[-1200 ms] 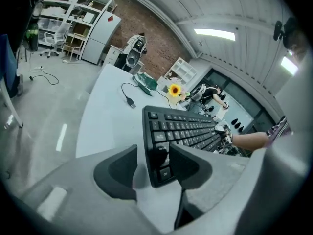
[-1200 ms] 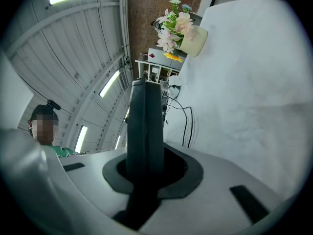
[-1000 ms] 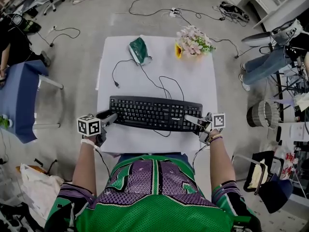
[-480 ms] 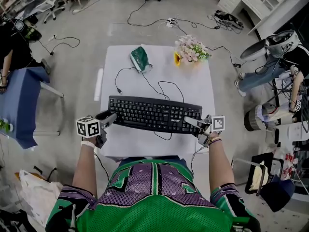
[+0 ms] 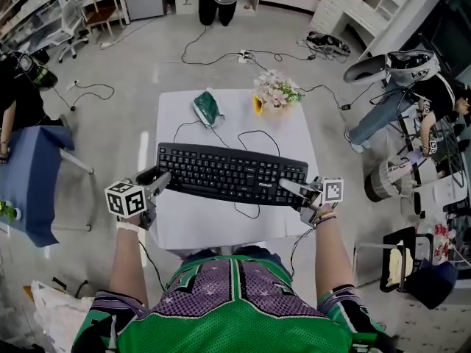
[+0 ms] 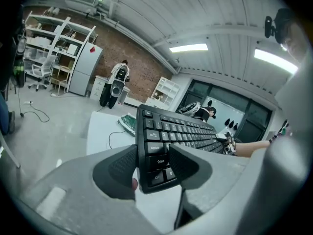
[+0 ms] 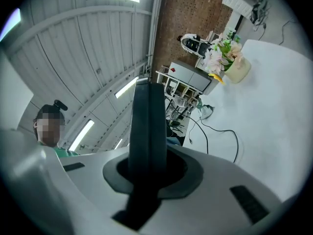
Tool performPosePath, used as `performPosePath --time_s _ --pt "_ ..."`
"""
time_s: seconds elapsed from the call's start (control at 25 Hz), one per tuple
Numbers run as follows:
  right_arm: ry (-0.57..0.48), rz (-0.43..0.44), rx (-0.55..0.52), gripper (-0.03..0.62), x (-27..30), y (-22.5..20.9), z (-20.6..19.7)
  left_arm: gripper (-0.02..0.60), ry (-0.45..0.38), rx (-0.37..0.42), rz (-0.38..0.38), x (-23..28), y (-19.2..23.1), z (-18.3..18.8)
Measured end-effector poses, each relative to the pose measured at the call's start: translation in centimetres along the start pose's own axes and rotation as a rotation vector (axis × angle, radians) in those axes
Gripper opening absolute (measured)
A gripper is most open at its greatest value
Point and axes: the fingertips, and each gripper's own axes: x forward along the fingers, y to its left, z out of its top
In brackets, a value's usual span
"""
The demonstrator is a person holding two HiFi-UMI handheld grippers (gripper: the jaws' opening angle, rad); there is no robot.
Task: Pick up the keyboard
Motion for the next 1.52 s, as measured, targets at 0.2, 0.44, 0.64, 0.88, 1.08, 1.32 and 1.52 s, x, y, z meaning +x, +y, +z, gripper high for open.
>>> performPosePath --time_s 0.2,0.44,0.64,0.88,1.08,1.32,1.52 --pt "-0.03 -0.003 -0.059 0.074 0.6 3.2 1.1 0.202 -0.085 0.027 -0.019 -2.4 -1.2 3.6" --pt "-0.059 -0.009 -0.137 0.075 0.2 6.3 3.4 0.202 -0.183 0.04 -0.056 -4.5 -3.5 6.9" --pt "-0.075 -0.021 -0.224 0.083 -0.6 7.9 5.6 0.202 -0.254 0.044 -0.066 -5.6 -5.9 9.3" --pt "-0.084 -0.026 -0.289 0.092 -1.8 10.1 6.3 0.202 -0.335 0.035 -0.074 -7.6 -8.8 10.6" --pt "-0.09 -0.016 -0.318 0.097 -2.8 11.1 6.6 0.193 -0.391 0.027 -0.064 -8.5 -10.4 10.9" --pt "-0.088 0.003 -0.358 0.1 -5.4 12.9 7.2 0.179 -0.395 0.069 -0.022 -8.5 -13.7 11.0" --pt "-0.096 0.015 -0.354 0.1 -6.7 12.3 6.9 0.179 -0.389 0.091 0.013 -8.0 -14.8 10.5"
